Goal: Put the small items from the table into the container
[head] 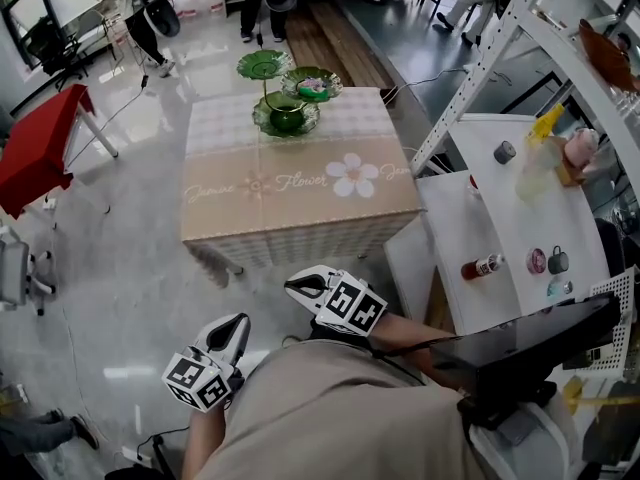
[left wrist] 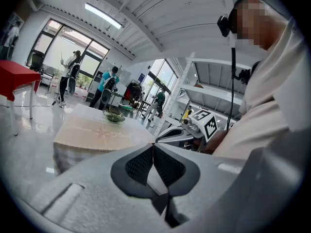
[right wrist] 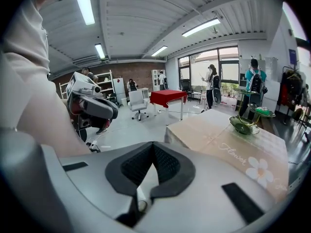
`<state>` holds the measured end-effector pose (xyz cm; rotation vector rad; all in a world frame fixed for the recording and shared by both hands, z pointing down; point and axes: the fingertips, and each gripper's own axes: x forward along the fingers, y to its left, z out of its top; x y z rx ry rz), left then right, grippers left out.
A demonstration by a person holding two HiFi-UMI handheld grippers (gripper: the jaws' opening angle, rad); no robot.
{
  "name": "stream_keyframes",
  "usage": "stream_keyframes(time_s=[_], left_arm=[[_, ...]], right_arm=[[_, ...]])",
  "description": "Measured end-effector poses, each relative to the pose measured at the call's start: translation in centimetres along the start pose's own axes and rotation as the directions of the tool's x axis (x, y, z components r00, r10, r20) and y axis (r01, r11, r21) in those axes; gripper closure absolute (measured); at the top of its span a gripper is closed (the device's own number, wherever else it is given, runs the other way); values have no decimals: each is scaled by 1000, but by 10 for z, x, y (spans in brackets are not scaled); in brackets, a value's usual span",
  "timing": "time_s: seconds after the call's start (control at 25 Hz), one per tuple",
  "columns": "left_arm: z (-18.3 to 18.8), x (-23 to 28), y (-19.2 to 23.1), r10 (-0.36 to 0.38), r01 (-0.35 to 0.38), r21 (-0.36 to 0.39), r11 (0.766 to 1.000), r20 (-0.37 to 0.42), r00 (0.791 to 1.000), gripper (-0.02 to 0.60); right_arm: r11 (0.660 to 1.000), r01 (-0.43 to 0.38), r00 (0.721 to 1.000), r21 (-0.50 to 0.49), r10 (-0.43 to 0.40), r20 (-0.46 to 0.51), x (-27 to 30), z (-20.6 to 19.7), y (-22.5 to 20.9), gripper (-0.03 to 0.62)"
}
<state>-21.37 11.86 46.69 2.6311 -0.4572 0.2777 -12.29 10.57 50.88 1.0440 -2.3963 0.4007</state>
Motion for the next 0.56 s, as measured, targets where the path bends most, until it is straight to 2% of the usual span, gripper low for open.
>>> stream_keyframes(time_s=[0.56], left_arm=[[0,0,-4,-4,4,9,1000,-1,1000,572]], right_arm=[[1000,-1,1000,-10,1,-11,-3,-1,1,579]])
